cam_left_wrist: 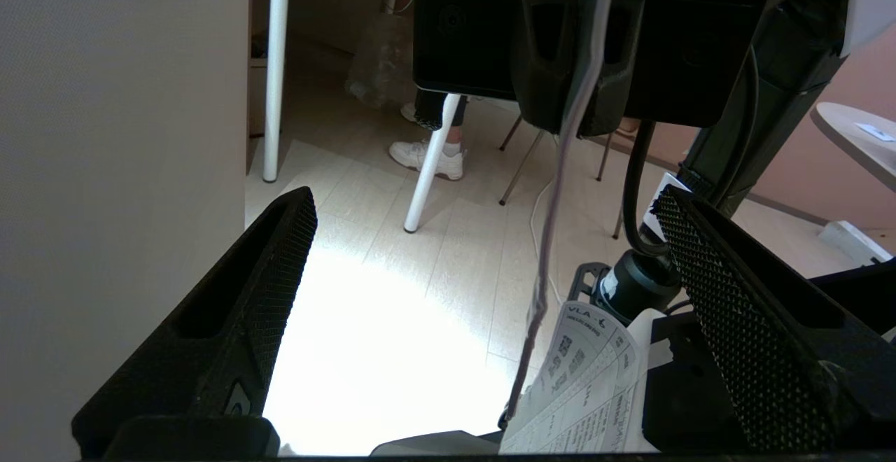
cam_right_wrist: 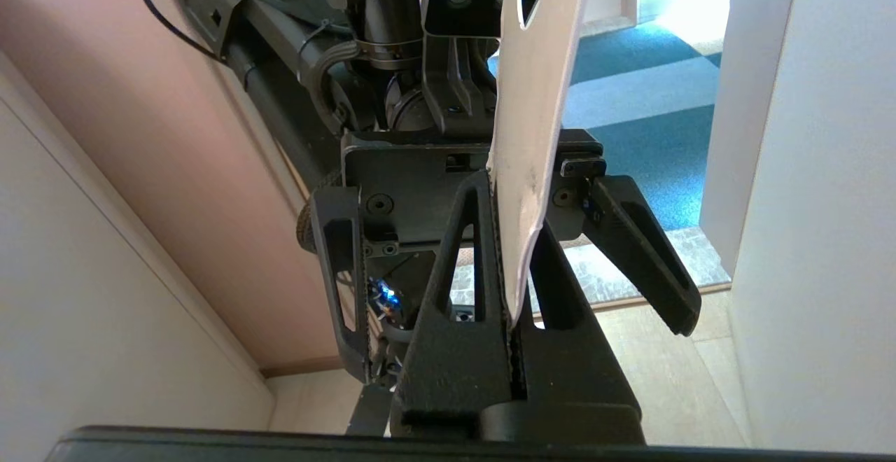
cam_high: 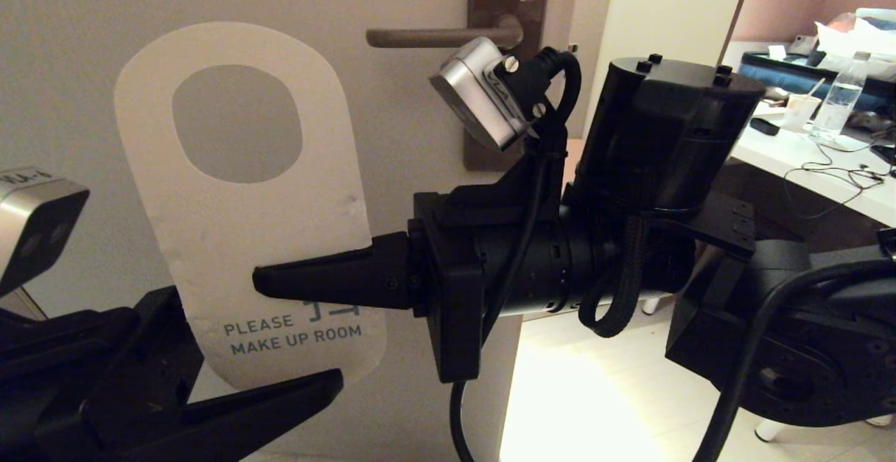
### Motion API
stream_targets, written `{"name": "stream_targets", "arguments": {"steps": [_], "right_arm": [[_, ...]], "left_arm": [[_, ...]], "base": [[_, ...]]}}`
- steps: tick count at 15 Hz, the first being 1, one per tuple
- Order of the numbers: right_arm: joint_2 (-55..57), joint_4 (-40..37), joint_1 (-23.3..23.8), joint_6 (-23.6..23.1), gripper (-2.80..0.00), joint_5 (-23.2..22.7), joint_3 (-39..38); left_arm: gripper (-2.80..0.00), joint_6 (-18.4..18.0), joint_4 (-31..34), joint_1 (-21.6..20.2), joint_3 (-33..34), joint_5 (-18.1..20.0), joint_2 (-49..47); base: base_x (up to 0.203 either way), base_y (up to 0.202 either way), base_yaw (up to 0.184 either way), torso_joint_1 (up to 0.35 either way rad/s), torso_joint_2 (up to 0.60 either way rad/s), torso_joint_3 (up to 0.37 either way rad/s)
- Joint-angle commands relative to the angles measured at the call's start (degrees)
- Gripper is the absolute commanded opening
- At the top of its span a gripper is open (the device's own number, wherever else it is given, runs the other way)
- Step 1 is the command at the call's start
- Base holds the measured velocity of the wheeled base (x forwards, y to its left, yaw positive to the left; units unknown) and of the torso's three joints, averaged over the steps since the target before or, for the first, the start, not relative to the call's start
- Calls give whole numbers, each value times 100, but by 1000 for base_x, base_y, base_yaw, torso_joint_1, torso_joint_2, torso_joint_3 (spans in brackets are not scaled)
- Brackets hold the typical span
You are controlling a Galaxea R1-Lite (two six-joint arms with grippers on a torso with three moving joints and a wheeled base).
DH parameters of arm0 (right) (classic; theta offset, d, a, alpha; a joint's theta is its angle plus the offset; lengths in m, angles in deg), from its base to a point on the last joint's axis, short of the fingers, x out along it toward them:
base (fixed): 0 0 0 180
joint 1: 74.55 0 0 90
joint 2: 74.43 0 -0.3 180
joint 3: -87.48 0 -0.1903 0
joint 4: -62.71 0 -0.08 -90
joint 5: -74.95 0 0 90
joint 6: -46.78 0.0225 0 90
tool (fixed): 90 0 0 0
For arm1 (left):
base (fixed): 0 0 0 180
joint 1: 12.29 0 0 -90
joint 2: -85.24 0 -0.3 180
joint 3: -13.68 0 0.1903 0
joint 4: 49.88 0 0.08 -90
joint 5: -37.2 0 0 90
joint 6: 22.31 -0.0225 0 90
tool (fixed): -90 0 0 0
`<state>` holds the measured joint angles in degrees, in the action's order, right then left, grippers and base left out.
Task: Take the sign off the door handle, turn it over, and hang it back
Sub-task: Hand it to the other hand
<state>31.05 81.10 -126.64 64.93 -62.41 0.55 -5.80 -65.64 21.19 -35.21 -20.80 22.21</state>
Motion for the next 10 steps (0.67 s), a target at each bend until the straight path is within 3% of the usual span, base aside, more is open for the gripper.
{"name": "stream_targets", "arguments": {"steps": [1,10], "right_arm": [[1,26,-3,11,-280,-28,8],[51,26,-82,-5,-280,-28,34]], "left_arm": [[0,11,-24,33,7,17,2],[0,20,-23,167,3,17,2]], "base": [[0,0,0,0,0,0],[0,0,0,0,0,0]]}}
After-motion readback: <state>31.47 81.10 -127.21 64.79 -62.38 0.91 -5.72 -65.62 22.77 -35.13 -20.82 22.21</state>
